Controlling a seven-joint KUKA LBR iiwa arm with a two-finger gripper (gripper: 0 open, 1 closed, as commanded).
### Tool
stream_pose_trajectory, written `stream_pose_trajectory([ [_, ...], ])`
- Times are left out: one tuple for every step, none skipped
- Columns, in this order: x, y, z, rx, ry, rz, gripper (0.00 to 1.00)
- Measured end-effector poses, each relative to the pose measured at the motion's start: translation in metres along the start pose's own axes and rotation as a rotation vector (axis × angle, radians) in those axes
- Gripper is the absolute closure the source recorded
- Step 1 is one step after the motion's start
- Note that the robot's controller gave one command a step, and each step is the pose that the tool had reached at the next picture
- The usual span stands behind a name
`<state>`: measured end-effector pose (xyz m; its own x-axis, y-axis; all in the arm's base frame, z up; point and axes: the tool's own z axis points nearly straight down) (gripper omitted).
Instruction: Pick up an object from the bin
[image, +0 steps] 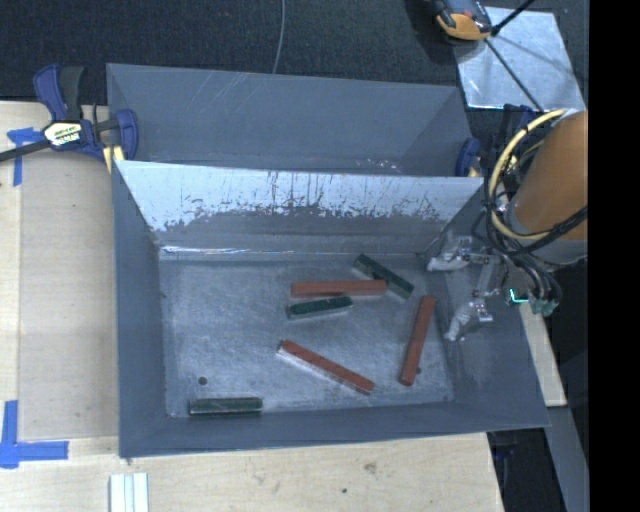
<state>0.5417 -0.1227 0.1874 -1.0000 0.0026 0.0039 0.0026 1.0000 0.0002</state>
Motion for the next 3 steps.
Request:
stream_pose_trajectory([
  [-0.002,0.000,-0.004,0.001,-0.008,-0.002,0.00],
  [0.004,0.003,0.023,0.004,-0.015,-0.141,0.00],
  [-0.041,0.002,0.069,0.004,-0.010,-0.360,0.00],
])
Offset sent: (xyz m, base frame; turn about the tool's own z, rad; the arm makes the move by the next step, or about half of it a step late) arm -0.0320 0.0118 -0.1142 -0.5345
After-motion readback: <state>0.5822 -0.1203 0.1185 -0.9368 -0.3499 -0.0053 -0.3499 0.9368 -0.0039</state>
